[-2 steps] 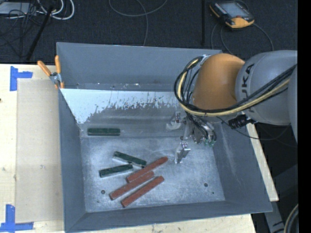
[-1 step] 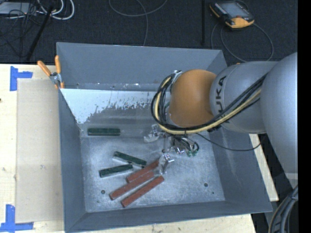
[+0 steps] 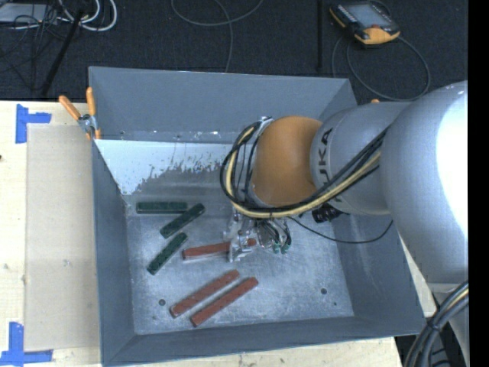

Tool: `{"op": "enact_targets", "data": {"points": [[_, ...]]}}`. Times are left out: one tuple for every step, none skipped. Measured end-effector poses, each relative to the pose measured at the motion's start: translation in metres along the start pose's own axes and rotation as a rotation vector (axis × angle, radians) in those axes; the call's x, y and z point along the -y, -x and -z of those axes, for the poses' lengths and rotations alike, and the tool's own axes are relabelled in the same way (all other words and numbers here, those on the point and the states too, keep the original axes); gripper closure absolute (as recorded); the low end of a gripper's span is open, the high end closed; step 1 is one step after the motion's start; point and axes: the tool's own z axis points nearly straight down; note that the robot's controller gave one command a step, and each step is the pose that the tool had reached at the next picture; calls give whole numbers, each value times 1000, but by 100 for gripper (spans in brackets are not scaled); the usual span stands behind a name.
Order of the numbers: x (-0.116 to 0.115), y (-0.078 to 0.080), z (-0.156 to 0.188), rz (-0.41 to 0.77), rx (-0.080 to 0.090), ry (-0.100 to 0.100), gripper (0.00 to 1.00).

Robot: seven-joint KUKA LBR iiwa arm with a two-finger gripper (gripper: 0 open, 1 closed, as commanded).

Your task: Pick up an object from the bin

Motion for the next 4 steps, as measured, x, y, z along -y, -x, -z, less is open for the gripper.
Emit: {"op": "enact_targets", "data": {"points": [[0,0,0,1,0,0,100],[0,-1,4,1,-2,0,100],[-1,-5,21,1,-11,2,100],[-1,-3,40,1,-7,3,100]]}}
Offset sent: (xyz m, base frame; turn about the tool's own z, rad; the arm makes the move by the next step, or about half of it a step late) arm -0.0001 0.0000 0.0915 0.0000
